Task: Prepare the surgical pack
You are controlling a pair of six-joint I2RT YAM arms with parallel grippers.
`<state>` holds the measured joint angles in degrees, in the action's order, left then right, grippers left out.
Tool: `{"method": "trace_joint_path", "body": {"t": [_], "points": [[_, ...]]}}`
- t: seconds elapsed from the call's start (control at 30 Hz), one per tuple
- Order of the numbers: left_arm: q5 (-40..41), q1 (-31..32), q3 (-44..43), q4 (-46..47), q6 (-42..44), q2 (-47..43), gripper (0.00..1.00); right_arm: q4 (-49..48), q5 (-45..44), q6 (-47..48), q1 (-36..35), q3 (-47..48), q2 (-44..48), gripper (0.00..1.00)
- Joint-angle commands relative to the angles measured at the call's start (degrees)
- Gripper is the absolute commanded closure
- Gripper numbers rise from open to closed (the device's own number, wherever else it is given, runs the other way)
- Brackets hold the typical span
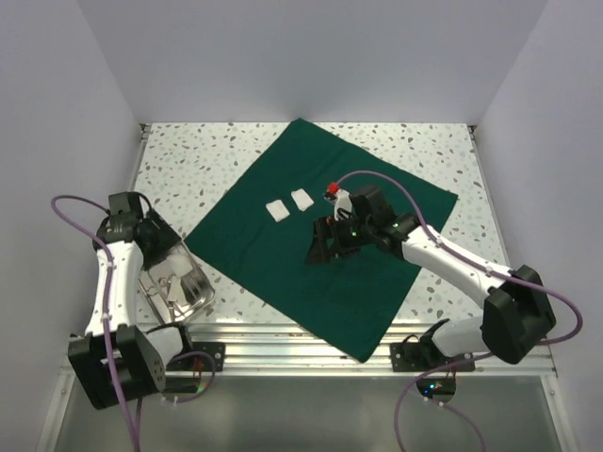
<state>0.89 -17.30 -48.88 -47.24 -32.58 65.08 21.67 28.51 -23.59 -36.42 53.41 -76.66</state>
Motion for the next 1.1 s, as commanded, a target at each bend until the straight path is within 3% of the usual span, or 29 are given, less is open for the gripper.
{"method": "trace_joint_path", "body": {"t": [0.0,0.1,0.27,0.43,0.57,0.67,0.83,1.07], "points": [[-3.75,3.4,-2.36,1.79,-1.08,-5.04,0.31,-2.94,-6.71,-1.19,-0.14,5.56,-3.48,0.09],[-7.12,8.22,-1.48,6.62,-1.96,-8.47,0.29,-6.81,-10.04,-3.3,-0.05,7.85,-8.14,0.01],[-13.96,12.37,1.41,11.73,-2.58,-12.42,0.28,-5.69,-16.11,-0.75,0.74,18.89,-20.33,0.01],[-17.05,13.69,4.49,15.6,-3.02,-14.98,0.28,-9.18,-10.78,-1.89,6.0,26.04,-29.67,0.02],[-18.9,14.66,4.85,16.74,-2.75,-14.02,0.28,-11.91,-5.67,-3.3,10.49,32.44,-37.84,0.26],[-19.26,16.41,4.94,17.8,-2.84,-13.31,0.29,-9.64,-3.48,-2.69,12.87,37.97,-43.3,0.36],[-18.55,18.53,4.76,19.47,-3.28,-11.47,0.29,-4.71,-3.37,0.92,13.22,45.81,-50.07,0.44],[-17.85,21.17,4.41,21.14,-4.33,-10.24,0.3,-5.33,-3.38,0.3,13.57,44.94,-50.87,0.49]]}}
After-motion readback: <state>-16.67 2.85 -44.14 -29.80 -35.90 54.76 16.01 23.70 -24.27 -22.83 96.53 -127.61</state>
